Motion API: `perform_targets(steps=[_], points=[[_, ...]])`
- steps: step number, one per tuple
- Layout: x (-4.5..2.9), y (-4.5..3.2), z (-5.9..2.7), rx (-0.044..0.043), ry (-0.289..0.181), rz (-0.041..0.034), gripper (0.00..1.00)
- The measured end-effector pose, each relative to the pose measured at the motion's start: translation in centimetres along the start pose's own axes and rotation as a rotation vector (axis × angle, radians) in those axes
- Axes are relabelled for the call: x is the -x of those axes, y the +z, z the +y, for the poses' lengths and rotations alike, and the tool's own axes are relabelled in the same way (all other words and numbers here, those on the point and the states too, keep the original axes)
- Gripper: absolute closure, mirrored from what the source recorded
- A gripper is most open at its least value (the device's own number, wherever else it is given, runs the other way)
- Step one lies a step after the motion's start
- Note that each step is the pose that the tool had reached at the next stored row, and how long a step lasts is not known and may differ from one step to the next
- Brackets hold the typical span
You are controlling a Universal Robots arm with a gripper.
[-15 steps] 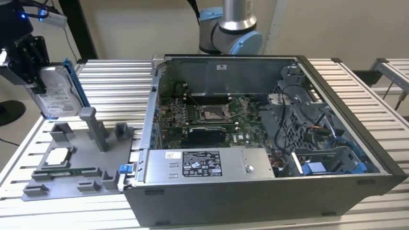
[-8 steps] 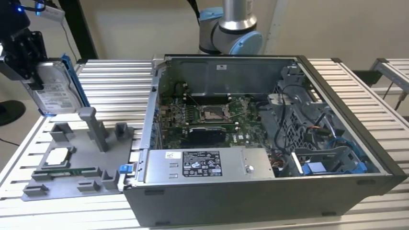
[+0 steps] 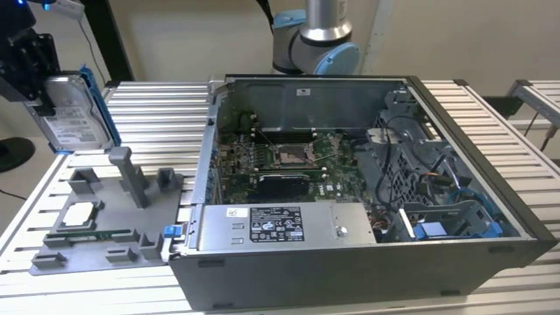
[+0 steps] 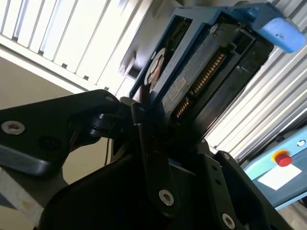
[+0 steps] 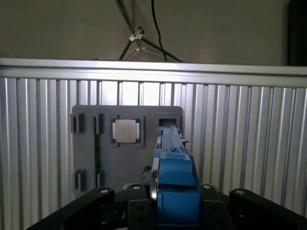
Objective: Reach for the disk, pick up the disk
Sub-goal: 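Pick up the disk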
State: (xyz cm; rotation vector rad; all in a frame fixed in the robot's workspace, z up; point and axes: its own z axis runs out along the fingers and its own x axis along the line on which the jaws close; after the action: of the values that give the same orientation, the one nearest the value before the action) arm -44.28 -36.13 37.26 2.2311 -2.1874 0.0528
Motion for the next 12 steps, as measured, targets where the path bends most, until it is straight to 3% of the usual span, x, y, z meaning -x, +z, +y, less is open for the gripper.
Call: perform_targets(steps=[12], points=[[-0.08,-2.24,-0.02,0.0000,0.000,-0.0001,1.00]])
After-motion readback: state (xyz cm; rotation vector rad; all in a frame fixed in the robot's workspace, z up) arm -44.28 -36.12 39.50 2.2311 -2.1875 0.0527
